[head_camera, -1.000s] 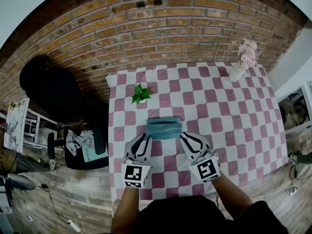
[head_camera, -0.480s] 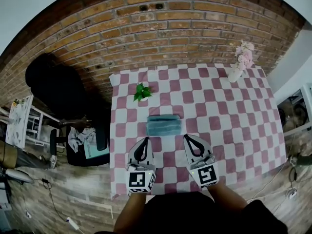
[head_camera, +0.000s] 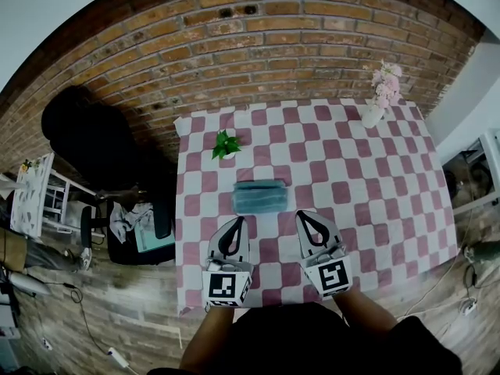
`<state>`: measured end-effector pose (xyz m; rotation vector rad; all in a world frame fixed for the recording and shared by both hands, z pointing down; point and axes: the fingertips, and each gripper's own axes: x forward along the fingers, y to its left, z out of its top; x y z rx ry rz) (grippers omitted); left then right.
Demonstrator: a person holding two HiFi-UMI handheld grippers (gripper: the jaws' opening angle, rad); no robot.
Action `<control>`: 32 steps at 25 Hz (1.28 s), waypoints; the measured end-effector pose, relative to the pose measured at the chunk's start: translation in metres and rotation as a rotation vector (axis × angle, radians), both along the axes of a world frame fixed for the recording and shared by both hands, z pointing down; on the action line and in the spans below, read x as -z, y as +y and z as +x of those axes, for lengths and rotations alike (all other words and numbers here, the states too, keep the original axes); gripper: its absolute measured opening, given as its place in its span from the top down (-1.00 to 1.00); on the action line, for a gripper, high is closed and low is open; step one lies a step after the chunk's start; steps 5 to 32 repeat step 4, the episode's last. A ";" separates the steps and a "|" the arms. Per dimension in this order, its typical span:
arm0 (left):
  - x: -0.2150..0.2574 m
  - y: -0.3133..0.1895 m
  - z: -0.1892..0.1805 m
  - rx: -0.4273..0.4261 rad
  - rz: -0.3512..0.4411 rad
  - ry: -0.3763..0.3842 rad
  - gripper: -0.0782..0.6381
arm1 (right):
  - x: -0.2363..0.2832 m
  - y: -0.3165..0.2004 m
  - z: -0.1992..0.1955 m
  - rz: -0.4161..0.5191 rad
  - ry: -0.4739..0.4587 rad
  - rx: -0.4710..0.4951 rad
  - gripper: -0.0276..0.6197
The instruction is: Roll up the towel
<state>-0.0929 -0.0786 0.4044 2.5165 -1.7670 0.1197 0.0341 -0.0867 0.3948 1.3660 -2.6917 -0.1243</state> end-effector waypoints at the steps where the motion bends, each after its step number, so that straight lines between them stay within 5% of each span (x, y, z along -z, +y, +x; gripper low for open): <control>1: 0.001 0.000 0.000 -0.003 0.002 -0.005 0.79 | 0.001 0.001 0.001 0.001 0.000 0.000 0.92; 32: 0.005 0.001 0.002 -0.011 0.011 -0.018 0.79 | 0.003 0.003 0.004 0.006 0.000 0.001 0.92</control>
